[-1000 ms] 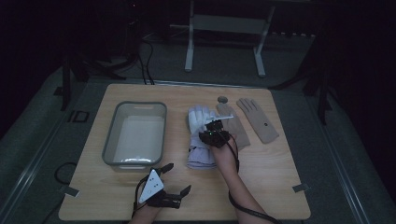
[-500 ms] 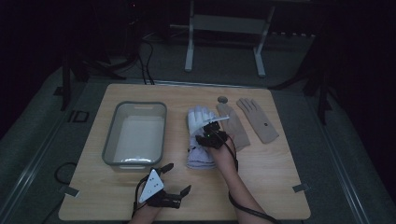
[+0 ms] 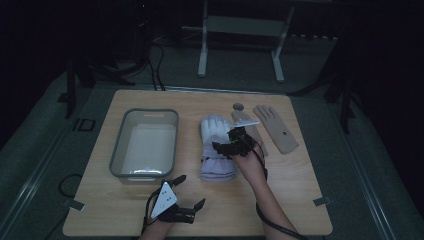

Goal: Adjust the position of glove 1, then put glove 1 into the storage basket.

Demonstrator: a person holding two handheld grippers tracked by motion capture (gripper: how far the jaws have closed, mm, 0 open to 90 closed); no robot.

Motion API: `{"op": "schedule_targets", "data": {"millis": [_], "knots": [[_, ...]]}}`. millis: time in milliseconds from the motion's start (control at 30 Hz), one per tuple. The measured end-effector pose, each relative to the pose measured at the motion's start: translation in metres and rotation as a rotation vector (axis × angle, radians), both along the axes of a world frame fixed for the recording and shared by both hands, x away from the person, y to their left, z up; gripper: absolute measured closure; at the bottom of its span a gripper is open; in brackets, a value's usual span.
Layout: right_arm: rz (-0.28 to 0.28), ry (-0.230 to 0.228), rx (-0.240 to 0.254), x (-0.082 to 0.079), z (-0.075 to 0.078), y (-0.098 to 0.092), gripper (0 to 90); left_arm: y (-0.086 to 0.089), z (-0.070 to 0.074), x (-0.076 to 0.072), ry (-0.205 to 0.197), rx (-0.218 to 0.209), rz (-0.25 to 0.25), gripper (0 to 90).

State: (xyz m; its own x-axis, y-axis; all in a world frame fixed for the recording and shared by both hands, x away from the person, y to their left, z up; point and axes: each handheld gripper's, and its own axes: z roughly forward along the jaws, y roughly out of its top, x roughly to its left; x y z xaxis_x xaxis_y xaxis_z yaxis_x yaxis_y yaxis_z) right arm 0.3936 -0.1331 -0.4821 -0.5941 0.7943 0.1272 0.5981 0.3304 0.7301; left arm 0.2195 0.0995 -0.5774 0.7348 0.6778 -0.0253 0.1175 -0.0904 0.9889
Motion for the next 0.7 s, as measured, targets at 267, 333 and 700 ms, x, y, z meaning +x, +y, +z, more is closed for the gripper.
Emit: {"op": "schedule_targets", "data": {"millis": [267,333,700], "knots": [[0.095,-0.048,0.059,-0.007,0.008,-0.026,15.3,-0.001,0.001,0.002,0.02,0.015,0.005,4.2],[0.102,-0.067,0.065,-0.012,0.009,-0.034,15.9,-0.002,0.001,0.002,0.025,0.021,0.005,4.3],[0.103,-0.115,0.057,-0.03,0.025,-0.073,16.1,-0.012,0.025,0.011,0.179,0.047,-0.02,4.3]]}}
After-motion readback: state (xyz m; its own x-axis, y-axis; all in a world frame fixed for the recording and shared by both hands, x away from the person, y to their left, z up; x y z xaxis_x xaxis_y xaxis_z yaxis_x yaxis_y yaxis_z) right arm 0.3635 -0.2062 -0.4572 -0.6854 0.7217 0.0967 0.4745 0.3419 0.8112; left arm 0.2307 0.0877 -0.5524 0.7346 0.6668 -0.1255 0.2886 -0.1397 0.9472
